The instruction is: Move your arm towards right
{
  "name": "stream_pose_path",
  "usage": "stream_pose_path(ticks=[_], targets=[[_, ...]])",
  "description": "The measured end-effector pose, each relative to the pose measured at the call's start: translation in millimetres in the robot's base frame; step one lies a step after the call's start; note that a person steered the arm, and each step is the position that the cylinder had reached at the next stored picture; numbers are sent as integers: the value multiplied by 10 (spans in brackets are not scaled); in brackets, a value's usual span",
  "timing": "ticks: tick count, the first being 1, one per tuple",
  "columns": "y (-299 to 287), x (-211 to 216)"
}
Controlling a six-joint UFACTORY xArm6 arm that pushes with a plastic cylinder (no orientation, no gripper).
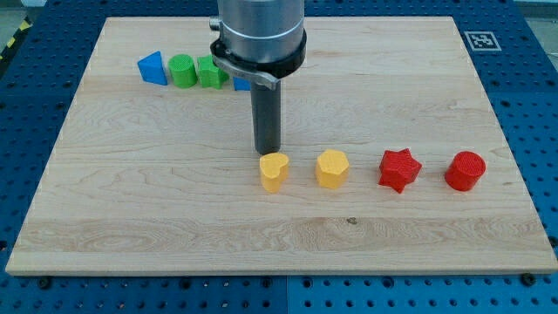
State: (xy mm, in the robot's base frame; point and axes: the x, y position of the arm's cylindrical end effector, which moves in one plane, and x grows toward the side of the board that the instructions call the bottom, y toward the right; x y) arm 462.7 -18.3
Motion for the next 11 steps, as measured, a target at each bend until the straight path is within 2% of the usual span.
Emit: stream_pose_path(ticks=[2, 4, 5, 7, 9, 11], targets=[[9, -82], [-1, -526], [53, -515], [682, -467], [726, -466], [1696, -290]])
